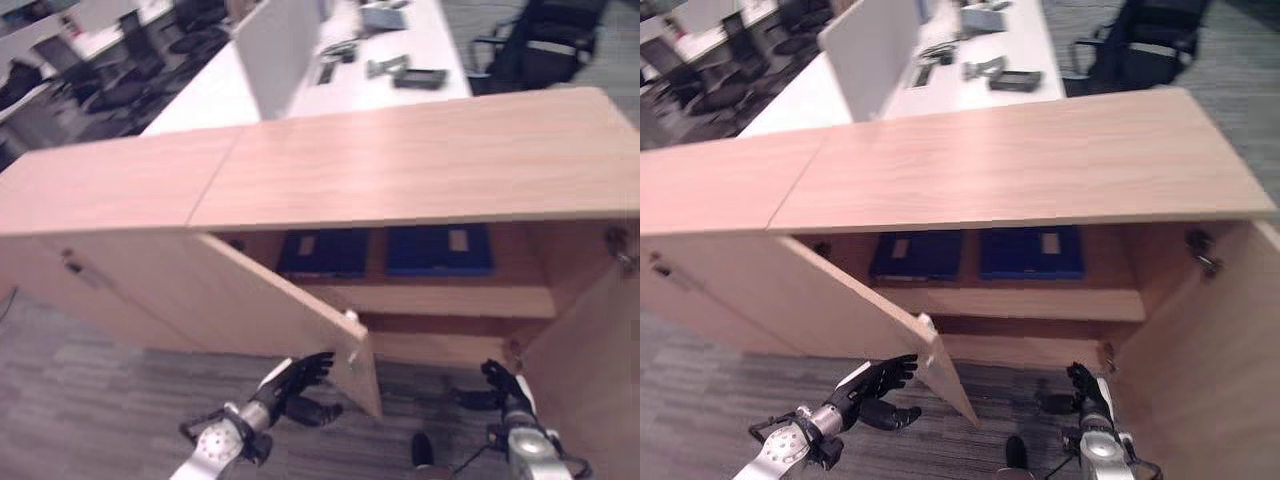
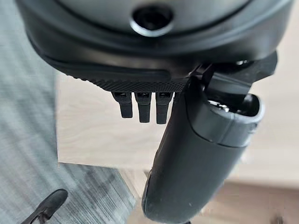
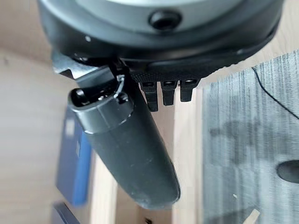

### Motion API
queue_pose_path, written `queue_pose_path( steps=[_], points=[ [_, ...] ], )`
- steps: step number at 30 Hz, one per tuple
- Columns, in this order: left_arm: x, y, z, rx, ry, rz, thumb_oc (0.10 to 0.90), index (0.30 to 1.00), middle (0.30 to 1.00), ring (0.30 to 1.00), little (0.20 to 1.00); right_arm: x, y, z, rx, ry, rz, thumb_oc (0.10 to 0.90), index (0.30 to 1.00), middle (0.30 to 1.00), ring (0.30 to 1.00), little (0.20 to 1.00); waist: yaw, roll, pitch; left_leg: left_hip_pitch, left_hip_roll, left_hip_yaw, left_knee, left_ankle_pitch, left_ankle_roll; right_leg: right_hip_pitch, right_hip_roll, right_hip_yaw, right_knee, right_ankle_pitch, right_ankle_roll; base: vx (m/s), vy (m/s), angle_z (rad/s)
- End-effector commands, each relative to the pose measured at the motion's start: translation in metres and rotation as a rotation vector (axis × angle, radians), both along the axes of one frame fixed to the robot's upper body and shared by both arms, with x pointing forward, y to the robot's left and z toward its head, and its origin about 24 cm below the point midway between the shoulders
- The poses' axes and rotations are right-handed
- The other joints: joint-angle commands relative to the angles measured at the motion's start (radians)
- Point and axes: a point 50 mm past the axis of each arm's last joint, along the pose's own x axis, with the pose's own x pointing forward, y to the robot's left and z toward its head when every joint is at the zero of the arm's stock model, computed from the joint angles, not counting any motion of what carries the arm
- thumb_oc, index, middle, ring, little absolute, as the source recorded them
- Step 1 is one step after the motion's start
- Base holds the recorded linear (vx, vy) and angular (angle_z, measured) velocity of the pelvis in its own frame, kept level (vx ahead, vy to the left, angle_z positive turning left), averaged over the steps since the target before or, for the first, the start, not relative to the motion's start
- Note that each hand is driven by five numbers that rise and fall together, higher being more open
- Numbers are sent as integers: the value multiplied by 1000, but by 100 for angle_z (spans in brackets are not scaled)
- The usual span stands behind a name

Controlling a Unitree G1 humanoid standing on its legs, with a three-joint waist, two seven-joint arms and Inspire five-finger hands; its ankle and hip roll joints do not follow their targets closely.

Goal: Put the empty folder in the office cabinet

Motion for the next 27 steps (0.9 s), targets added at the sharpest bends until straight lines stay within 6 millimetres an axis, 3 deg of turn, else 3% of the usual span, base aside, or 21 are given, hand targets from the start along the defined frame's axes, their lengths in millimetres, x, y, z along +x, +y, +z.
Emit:
queue_pose_path(
  steps=[1, 5, 8, 10, 13, 22, 27],
  points=[
    [31, -12, 50, -173, -291, 69, 800, 900, 900, 900, 900, 37, 15, 28, 19, -174, 100, 800, 900, 900, 900, 900, 40, 3, -25, -121, -33, -154, -30, 34, -5, 91, 52, -42, 62, -227, 46, 123, -47, -93],
    [37, 5, 46, -129, -307, 180, 800, 900, 900, 900, 900, 27, 24, 18, 51, -135, 137, 800, 900, 900, 900, 900, 63, -20, -29, -188, -93, -309, -65, 72, -3, 106, 81, 47, 51, -227, 44, 165, -29, -143],
    [42, 18, 46, -94, -326, 257, 800, 900, 900, 900, 900, 20, 23, 15, 57, -120, 141, 800, 900, 900, 900, 900, 73, -31, -18, -230, -107, -318, -69, 103, -3, 122, 96, 86, 53, -235, 41, 123, -6, -86],
    [45, 37, 36, -47, -302, 374, 800, 900, 900, 900, 900, 2, 20, 6, 72, -69, 142, 800, 900, 900, 900, 900, 61, -26, -39, -157, -75, -264, -153, 108, 2, 140, 111, 106, 42, -236, 48, 176, 98, -58],
    [55, 61, 28, 11, -271, 513, 800, 900, 900, 900, 900, -6, 16, 2, 78, -52, 116, 800, 900, 900, 900, 900, 23, -37, -69, -80, -67, -206, -209, 108, 11, 145, 100, 125, 46, -233, 62, 167, 129, -66],
    [82, 101, 38, 100, -282, 692, 800, 900, 900, 900, 900, -7, 24, 1, 94, -50, 150, 800, 900, 900, 900, 900, -15, -62, -97, -27, -62, -82, -231, 76, 34, 128, 78, 163, 81, -235, 95, 78, 100, -40],
    [90, 120, 41, 107, -259, 784, 800, 900, 900, 900, 900, -15, 28, -4, 101, -22, 175, 800, 900, 900, 900, 900, -39, -67, -113, -3, -63, -46, -235, 59, 41, 119, 65, 162, 96, -238, 112, 52, 108, -24]
  ],
)
